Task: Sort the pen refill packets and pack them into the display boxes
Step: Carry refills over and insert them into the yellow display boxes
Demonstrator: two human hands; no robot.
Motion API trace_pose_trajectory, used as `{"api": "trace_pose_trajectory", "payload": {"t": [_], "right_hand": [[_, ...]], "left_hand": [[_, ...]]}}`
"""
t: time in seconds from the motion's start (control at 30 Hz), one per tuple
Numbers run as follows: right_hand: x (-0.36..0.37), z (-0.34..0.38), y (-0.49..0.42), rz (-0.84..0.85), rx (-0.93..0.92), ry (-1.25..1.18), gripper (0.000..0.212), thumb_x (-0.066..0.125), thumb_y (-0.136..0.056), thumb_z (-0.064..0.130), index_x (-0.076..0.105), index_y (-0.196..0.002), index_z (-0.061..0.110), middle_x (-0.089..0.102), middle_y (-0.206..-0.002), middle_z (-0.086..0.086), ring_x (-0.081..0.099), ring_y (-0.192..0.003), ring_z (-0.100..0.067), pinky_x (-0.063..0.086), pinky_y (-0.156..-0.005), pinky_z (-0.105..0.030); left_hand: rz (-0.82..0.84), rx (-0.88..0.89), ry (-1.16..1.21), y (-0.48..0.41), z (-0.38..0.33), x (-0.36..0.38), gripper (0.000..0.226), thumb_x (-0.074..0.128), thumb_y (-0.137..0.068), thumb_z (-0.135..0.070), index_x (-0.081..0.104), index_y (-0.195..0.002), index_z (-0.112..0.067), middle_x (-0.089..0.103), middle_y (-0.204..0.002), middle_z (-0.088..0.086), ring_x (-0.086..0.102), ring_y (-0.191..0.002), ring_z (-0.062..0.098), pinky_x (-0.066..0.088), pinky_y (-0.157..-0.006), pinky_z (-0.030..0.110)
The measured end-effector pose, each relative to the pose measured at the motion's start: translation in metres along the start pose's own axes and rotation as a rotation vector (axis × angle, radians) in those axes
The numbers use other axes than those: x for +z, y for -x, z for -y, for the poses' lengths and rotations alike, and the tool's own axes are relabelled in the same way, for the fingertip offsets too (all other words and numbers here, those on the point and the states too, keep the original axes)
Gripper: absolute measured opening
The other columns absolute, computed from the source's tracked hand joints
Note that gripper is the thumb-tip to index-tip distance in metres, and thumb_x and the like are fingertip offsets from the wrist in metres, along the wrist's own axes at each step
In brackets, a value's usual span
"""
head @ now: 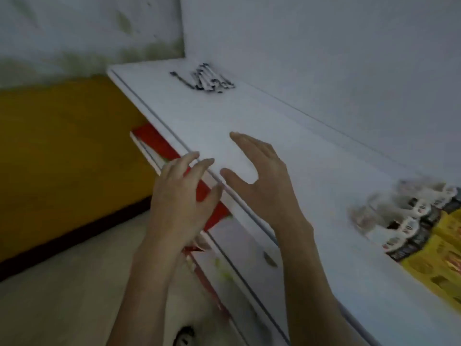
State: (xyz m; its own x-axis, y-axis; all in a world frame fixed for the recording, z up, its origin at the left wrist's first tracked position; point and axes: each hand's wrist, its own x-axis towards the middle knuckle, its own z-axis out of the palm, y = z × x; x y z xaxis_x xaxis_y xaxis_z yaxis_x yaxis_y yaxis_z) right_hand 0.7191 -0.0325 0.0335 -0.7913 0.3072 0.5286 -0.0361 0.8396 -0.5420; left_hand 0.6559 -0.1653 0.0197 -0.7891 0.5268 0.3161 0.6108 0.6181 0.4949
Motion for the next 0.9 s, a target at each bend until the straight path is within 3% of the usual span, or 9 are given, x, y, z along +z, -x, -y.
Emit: {"api": "trace_pose_trajectory", "payload": {"t": [0.07,0.17,0.3,0.4,0.57,0.8,0.9], "right_hand": [[0.044,0.017,-0.027,0.027,-0.068,-0.075,0.056,0.062,-0.081,0.034,0.051,-0.130,0.012,0.056,-0.130,-0.003,0.047,-0.121,-0.015,0.036,-0.101,-0.022],[0.103,0.037,-0.066,0.038,-0.131,-0.127,0.057,0.065,-0.078,0.031,0.052,-0.129,0.010,0.058,-0.127,-0.004,0.051,-0.118,-0.017,0.036,-0.097,-0.019],[0.169,0.052,-0.123,0.076,-0.066,-0.181,0.061,0.069,-0.080,0.028,0.044,-0.136,0.016,0.053,-0.131,-0.001,0.045,-0.122,-0.015,0.035,-0.096,-0.022],[0.206,0.059,-0.169,0.044,0.014,-0.181,0.064,0.069,-0.081,0.027,0.041,-0.138,0.018,0.051,-0.133,-0.001,0.043,-0.124,-0.017,0.037,-0.101,-0.031],[0.264,0.061,-0.243,0.009,0.065,-0.170,0.067,0.070,-0.080,0.026,0.038,-0.139,0.021,0.050,-0.134,-0.002,0.044,-0.124,-0.019,0.042,-0.101,-0.044],[0.308,0.000,-0.350,-0.067,0.131,-0.070,0.064,0.066,-0.083,0.022,0.037,-0.139,0.025,0.043,-0.140,0.003,0.040,-0.128,-0.015,0.038,-0.104,-0.040],[0.305,-0.027,-0.392,-0.128,0.212,-0.014,0.058,0.064,-0.085,0.022,0.041,-0.138,0.023,0.046,-0.138,0.003,0.041,-0.126,-0.012,0.037,-0.102,-0.030]], "left_hand": [[-0.100,-0.026,-0.021,-0.003,0.038,-0.025,0.057,0.040,-0.084,-0.054,0.051,-0.131,-0.024,0.045,-0.139,-0.003,0.035,-0.129,0.020,0.032,-0.107,0.045],[-0.193,-0.078,-0.044,-0.022,0.095,-0.053,0.052,0.042,-0.084,-0.046,0.051,-0.130,-0.023,0.047,-0.136,-0.004,0.036,-0.127,0.015,0.032,-0.104,0.035],[-0.222,-0.054,-0.037,-0.067,0.166,-0.080,0.049,0.045,-0.083,-0.044,0.053,-0.127,-0.023,0.048,-0.134,-0.005,0.036,-0.124,0.013,0.033,-0.102,0.033],[-0.204,-0.029,-0.037,-0.106,0.210,-0.099,0.048,0.046,-0.083,-0.043,0.055,-0.126,-0.022,0.050,-0.132,-0.006,0.037,-0.123,0.013,0.036,-0.101,0.033],[-0.159,0.003,-0.037,-0.178,0.270,-0.108,0.044,0.049,-0.087,-0.041,0.054,-0.127,-0.022,0.048,-0.133,-0.006,0.036,-0.125,0.011,0.026,-0.099,0.023],[-0.075,0.091,0.035,-0.316,0.317,-0.077,0.037,0.051,-0.091,-0.035,0.051,-0.127,-0.027,0.045,-0.132,-0.011,0.032,-0.126,0.007,0.024,-0.099,0.020],[0.004,0.157,0.084,-0.377,0.326,-0.063,0.035,0.051,-0.091,-0.034,0.052,-0.126,-0.027,0.045,-0.132,-0.011,0.034,-0.126,0.006,0.023,-0.097,0.018]]}}
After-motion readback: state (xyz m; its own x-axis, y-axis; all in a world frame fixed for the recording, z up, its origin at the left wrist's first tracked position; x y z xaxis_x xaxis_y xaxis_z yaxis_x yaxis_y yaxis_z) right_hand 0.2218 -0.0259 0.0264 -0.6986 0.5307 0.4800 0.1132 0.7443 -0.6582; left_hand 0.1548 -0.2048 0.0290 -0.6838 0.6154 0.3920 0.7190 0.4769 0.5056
